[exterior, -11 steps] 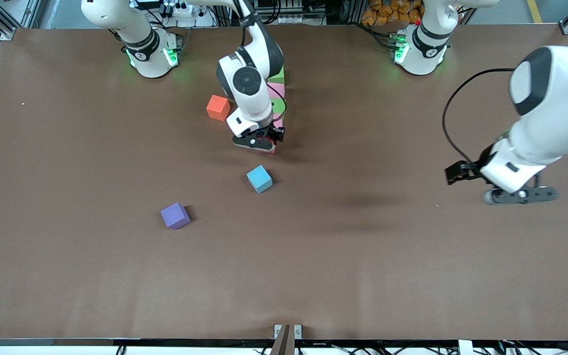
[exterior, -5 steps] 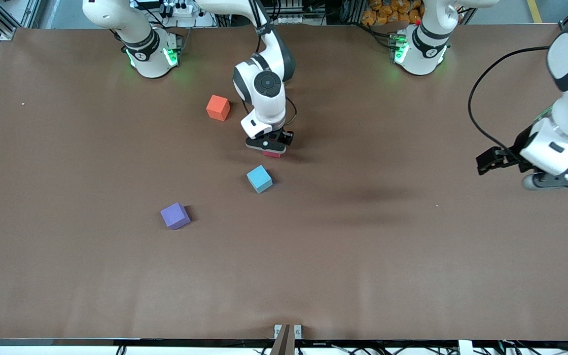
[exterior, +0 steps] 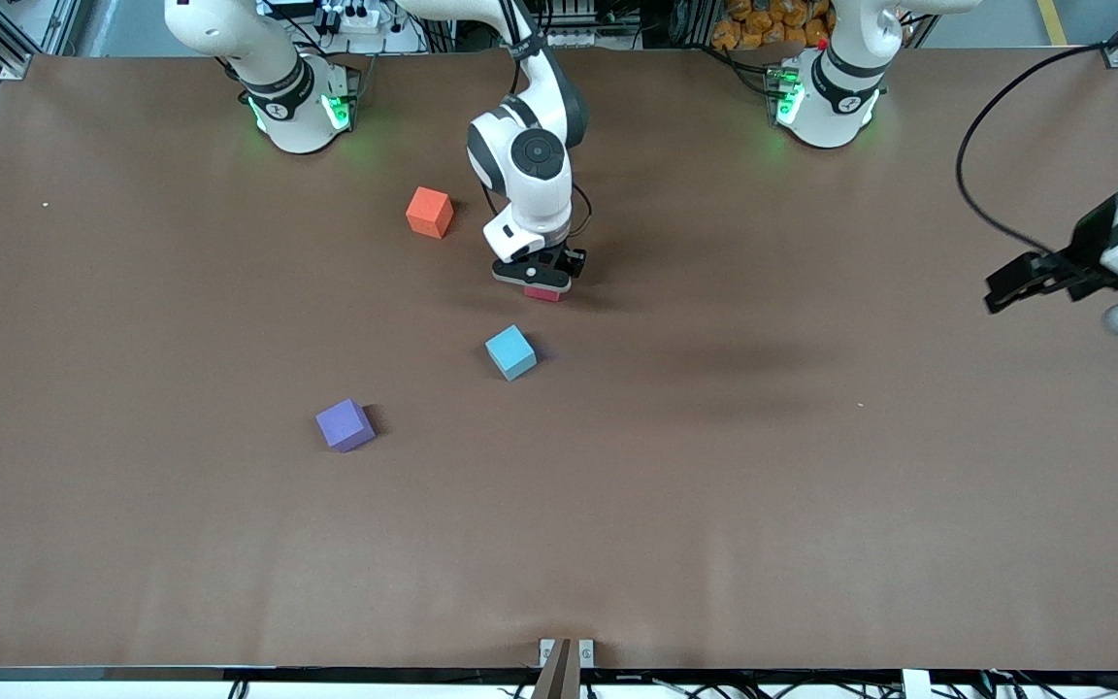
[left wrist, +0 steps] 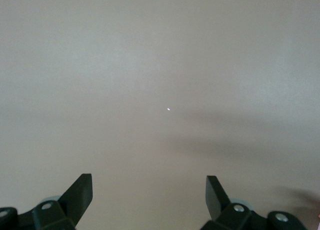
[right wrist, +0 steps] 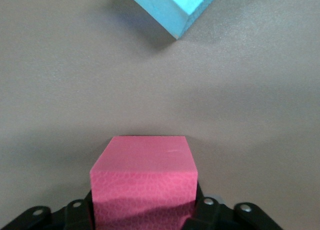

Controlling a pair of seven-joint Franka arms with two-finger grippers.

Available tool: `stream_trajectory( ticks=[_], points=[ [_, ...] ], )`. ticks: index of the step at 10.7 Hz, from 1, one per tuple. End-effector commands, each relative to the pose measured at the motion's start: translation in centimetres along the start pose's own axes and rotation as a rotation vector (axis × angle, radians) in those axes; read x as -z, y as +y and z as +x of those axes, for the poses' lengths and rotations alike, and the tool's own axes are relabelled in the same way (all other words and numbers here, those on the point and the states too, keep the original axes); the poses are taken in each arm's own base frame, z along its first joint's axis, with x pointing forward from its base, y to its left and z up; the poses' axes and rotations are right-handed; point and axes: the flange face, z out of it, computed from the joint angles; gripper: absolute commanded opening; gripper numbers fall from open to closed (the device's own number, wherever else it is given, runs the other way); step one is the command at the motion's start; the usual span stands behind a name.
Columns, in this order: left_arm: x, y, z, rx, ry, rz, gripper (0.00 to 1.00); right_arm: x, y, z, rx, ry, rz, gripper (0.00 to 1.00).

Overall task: Arrange blocks into number 1
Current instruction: 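Place the red cube with the right gripper while the left gripper retracts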

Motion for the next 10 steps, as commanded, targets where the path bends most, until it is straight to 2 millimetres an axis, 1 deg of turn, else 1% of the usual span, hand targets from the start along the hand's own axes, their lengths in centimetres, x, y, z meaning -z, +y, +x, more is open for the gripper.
stream_trajectory(
  ticks=[1, 2, 4, 6, 7, 8, 10],
  points=[
    [3.4, -0.9, -1.1, 0.022, 0.002, 0.013, 1.0, -0.1, 0.2, -0.2, -0.029, -0.01, -0.006, 1.0],
    [3.8, -0.3, -1.3, 0.012, 0.0, 0.017, 1.0, 0.4, 0.6, 0.4, -0.04, -0.022, -0.016, 1.0],
    [4.5, -0.5, -1.6, 0.014, 0.005, 0.009, 1.0, 3.6, 1.9, 3.4, -0.076, -0.035, -0.014, 1.0],
    [4.5, -0.3, -1.7, 0.011, 0.005, 0.009, 1.0, 6.7, 4.6, 8.2, -0.082, -0.01, 0.003, 1.0],
    [4.4, -0.2, -1.7, 0.008, 0.0, 0.009, 1.0, 8.4, 7.2, 11.3, -0.056, -0.022, -0.015, 1.0],
    [4.3, -0.6, -1.8, 0.009, -0.015, 0.012, 1.0, 9.8, 10.2, 14.3, -0.006, -0.04, -0.04, 1.0],
    [4.3, 0.2, -2.0, -0.004, -0.021, 0.013, 1.0, 12.5, 16.6, 18.9, 0.073, -0.091, -0.07, 1.0]
  ],
)
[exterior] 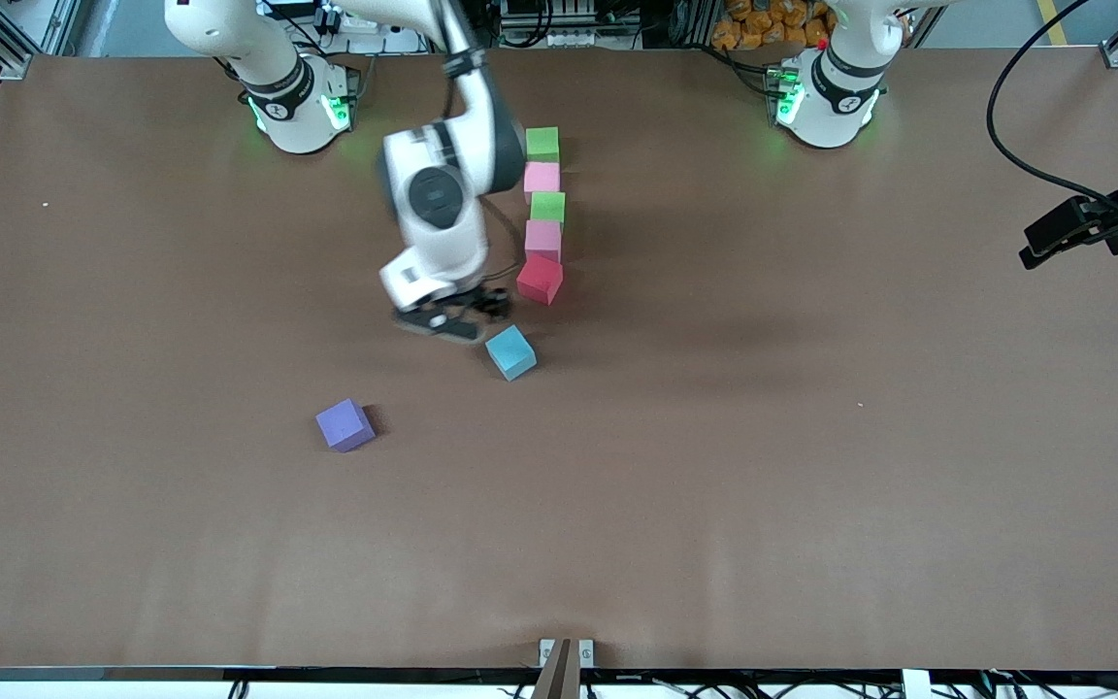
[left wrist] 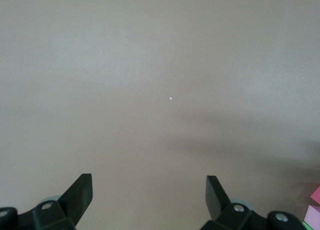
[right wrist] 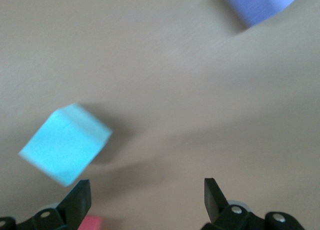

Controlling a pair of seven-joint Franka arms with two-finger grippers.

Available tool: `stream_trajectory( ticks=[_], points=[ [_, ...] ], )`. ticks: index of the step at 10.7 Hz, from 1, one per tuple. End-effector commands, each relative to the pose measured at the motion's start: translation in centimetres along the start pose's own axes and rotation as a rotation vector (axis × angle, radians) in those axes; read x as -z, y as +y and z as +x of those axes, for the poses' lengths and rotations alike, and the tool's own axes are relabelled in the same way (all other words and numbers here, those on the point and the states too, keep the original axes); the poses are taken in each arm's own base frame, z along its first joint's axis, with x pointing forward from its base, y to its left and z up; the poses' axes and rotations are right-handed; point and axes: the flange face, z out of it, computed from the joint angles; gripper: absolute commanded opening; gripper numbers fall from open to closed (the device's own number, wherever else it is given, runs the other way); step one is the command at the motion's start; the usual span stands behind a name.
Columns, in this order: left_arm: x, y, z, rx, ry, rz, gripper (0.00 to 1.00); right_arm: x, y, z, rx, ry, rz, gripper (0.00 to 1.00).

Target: Arrange blocks into number 1

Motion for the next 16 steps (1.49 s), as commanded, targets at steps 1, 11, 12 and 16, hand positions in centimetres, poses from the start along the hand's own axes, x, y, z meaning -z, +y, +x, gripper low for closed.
stream_trajectory(
  ticks=[1, 11, 12, 16],
  points=[
    [0.5, 0.6, -0.4, -0.01, -0.015, 0.013, 1.0, 2.6, 7.9, 3.8, 0.086, -0.052, 0.005, 1.0],
    [1.8, 3.7, -2.1, -0.149, -0.032, 0.034, 1.0, 6.9, 23.2, 14.5, 0.122, -0.168, 0.12, 1.0],
    [2.0, 3.9, -2.3, -0.152, -0.027, 0.034, 1.0, 7.3, 23.8, 15.4, 0.118, -0.169, 0.132, 1.0],
    [4.0, 4.6, -3.1, -0.168, -0.003, 0.03, 1.0, 12.0, 27.8, 20.4, 0.121, -0.16, 0.175, 1.0]
  ],
)
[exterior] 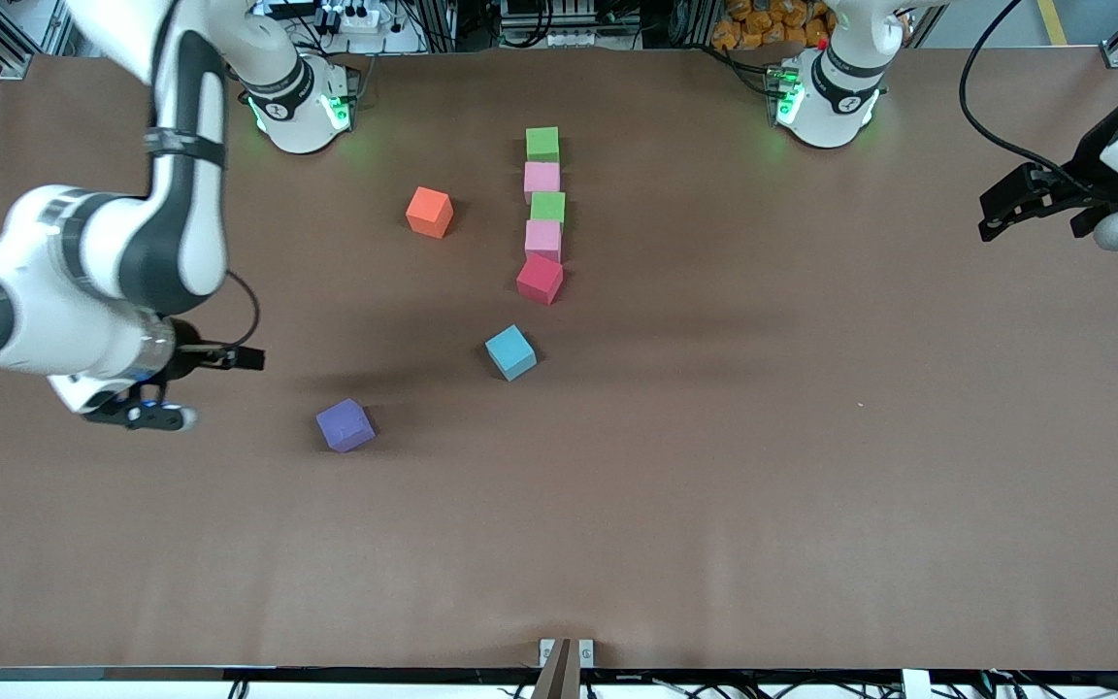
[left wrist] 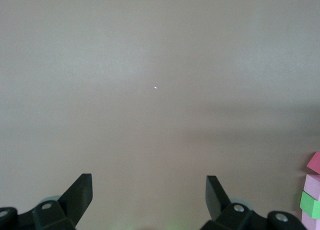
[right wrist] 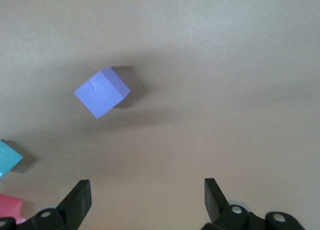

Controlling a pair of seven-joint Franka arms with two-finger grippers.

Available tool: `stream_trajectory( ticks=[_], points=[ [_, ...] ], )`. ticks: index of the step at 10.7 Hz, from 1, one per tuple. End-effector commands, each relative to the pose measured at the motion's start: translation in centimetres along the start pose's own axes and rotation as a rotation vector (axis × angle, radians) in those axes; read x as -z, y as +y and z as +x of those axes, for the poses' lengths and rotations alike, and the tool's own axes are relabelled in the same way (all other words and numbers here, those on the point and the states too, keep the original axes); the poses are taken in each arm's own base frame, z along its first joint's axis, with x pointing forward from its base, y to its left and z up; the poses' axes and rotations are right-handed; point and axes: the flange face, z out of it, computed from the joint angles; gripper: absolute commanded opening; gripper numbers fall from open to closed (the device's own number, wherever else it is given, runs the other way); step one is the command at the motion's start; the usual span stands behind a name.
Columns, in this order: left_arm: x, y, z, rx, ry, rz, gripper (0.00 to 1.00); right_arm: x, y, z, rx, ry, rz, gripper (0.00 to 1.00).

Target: Arrange blocks into number 1

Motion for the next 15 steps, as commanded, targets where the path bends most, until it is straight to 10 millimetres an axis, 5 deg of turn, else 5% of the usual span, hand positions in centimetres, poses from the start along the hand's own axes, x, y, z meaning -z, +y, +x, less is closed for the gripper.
stream_trajectory(
  ticks=[1, 6, 10, 13, 15],
  points=[
    [3.0, 0.3, -1.1, -0.032, 0.016, 0.02, 1.0, 3.0, 1.5, 1.0, 0.051, 0.001, 0.003, 1.0],
    [3.2, 0.4, -1.2, -0.034, 0.018, 0.015, 1.0, 4.3, 3.7, 0.4, 0.182, 0.011, -0.081, 1.0],
    [3.3, 0.2, -1.2, -0.031, 0.02, 0.015, 1.0, 3.2, 4.7, -4.4, 0.211, 0.039, -0.063, 1.0],
    [3.3, 0.3, -1.2, -0.03, 0.019, 0.011, 1.0, 3.9, 2.4, -8.1, 0.162, 0.082, -0.087, 1.0],
    [3.4, 0.1, -1.3, -0.028, 0.019, 0.011, 1.0, 7.3, 1.4, -9.7, 0.156, 0.15, -0.091, 1.0]
  ],
)
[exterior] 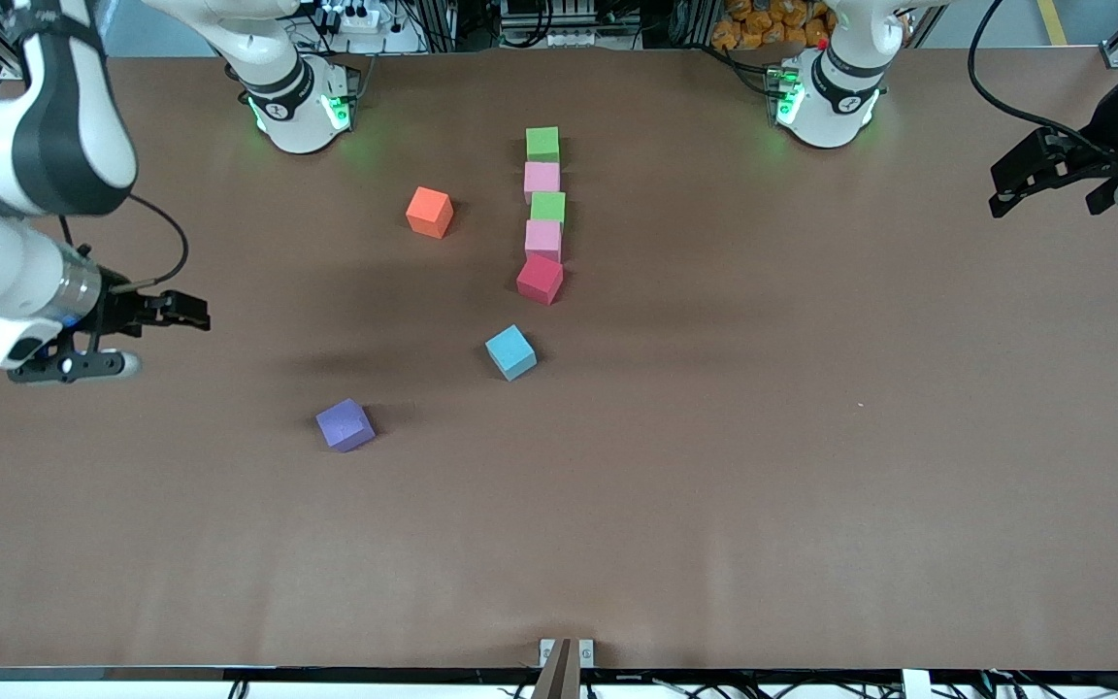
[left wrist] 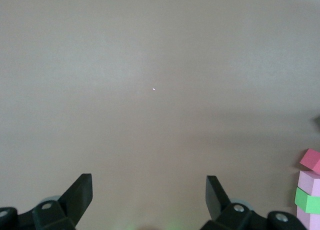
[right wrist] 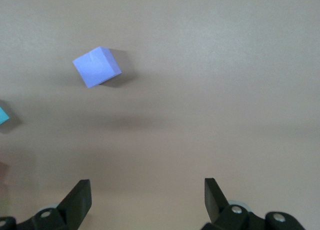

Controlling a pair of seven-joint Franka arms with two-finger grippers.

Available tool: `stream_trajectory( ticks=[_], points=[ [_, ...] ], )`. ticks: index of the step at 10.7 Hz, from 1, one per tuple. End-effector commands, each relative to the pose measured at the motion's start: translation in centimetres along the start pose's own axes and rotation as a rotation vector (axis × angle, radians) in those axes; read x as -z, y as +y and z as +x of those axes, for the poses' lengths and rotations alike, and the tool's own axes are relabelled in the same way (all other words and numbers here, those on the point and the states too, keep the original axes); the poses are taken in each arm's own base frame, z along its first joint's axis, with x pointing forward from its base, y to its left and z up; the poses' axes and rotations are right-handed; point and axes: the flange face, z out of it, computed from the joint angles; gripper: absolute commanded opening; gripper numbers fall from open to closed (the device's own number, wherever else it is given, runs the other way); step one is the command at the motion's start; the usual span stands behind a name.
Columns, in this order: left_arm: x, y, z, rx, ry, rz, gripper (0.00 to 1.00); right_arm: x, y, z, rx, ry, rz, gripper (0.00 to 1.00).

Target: Arrange blocks into number 1

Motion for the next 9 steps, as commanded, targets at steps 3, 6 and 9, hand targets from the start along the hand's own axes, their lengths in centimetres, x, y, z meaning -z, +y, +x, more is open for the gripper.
stream_trajectory(
  ticks=[3, 6, 9],
  points=[
    [0.5, 0.0, -0.4, -0.018, -0.005, 0.012, 1.0, 8.5, -1.3, -3.5, 0.0, 0.163, -0.034, 1.0],
    [0.5, -0.2, -0.5, -0.017, -0.015, 0.02, 1.0, 14.1, -3.8, -4.9, 0.04, 0.147, -0.028, 1.0],
    [0.6, -0.1, -0.5, -0.019, -0.013, 0.018, 1.0, 16.5, -3.5, -5.6, 0.032, 0.159, -0.026, 1.0]
  ],
)
